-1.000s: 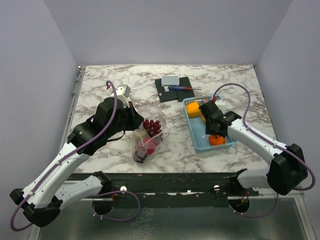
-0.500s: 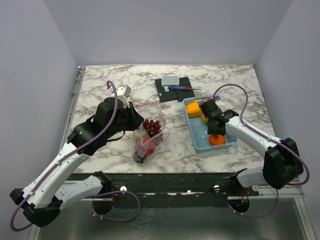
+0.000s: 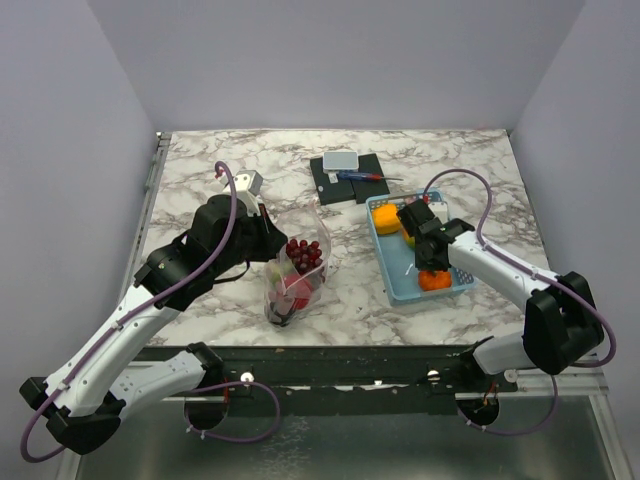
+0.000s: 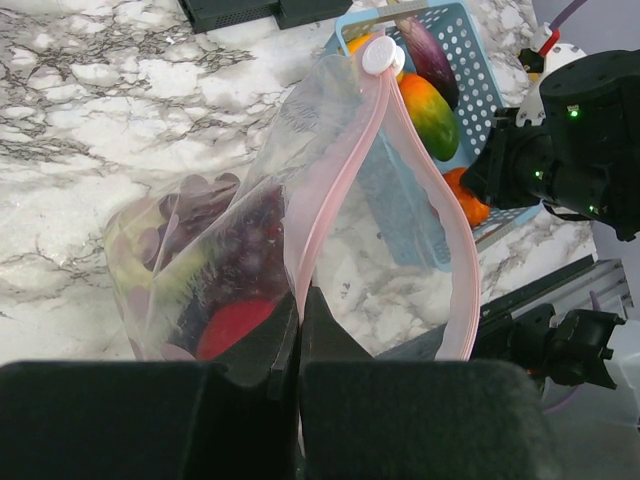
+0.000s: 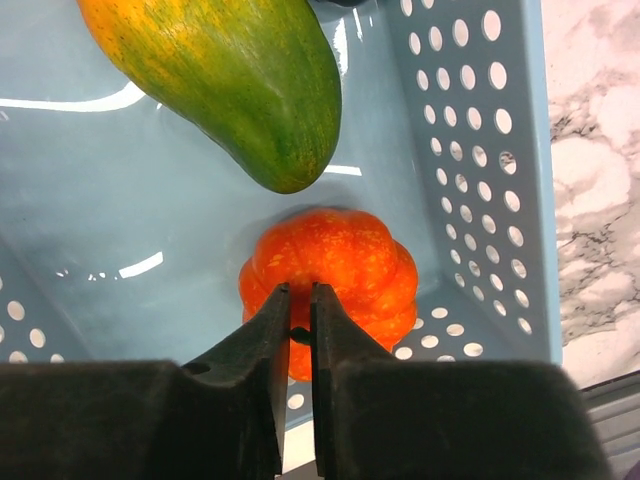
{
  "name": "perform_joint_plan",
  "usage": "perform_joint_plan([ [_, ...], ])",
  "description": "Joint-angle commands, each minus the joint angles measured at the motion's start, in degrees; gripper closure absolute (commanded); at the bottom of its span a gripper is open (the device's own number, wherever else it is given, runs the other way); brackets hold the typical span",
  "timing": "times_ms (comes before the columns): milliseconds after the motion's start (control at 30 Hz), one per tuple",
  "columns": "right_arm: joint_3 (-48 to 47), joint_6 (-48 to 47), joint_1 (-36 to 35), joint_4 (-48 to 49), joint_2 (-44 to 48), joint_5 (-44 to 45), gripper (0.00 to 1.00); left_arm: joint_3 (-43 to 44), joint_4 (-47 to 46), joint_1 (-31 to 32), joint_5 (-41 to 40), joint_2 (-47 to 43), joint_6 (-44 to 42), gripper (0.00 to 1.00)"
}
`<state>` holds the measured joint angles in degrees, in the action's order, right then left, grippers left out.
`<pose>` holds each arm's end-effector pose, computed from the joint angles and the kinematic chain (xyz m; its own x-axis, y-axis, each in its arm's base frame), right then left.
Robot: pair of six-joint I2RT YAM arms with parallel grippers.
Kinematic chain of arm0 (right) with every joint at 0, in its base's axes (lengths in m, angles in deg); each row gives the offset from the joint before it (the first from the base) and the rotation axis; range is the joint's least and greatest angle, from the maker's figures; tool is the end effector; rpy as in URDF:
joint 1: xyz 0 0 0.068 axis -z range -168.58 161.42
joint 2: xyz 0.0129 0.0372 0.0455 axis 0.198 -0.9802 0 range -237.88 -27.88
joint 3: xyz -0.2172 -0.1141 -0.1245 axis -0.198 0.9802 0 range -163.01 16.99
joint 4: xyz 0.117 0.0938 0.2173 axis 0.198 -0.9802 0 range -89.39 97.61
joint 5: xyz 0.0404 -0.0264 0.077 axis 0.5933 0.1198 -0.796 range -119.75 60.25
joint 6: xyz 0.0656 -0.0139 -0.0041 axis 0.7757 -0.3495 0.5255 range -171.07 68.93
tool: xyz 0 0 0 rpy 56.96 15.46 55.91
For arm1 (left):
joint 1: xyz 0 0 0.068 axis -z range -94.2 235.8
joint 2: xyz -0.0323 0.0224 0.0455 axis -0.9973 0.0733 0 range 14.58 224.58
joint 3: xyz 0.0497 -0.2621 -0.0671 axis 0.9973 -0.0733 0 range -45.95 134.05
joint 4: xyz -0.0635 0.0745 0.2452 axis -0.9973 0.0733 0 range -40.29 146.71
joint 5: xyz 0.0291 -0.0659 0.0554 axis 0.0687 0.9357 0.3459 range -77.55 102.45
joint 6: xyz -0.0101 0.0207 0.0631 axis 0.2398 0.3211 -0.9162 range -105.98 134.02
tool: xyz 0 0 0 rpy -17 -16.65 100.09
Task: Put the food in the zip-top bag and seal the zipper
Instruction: Pick up the fake vegetable from the bin, then place the fake vegetable in the zipper food storage bag.
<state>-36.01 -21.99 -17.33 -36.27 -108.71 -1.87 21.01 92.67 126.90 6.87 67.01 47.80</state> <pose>0.2424 0.1044 0.1987 -0.8717 0.0118 -0.4899 0.1454 0.9609 -0.2356 0.1498 -0.1237 0.3842 -0.6262 -0.1880 -0.7566 0.2908 0.8441 -0.4504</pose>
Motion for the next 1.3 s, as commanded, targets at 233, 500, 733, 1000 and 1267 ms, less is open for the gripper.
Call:
perform_joint_plan([
  [233,-2.8,0.0,0.4,-3.1,1.0,-0.1,0.99,0.5,1.4,0.2,0.9,0.5,-1.5,1.00],
  [500,-6.9,-1.2,0.4,-4.5,5.1,-1.8,0.99,0.9,1.6,0.2,0.6,0.9,-1.8,1.00],
  [733,-12.7,-2.2,0.4,-6.2,8.9,-4.4,0.99,1.0,1.6,0.2,0.3,1.4,-1.5,1.00],
  [1000,-23.2,-4.2,0.3,-7.4,12.2,-12.4,0.99,1.1,1.5,0.2,0.2,1.9,-1.2,1.00],
  [1267,-34.1,-6.4,-1.2,-6.8,11.0,-23.5,0.99,1.3,1.3,0.3,0.6,2.5,-0.6,1.00],
])
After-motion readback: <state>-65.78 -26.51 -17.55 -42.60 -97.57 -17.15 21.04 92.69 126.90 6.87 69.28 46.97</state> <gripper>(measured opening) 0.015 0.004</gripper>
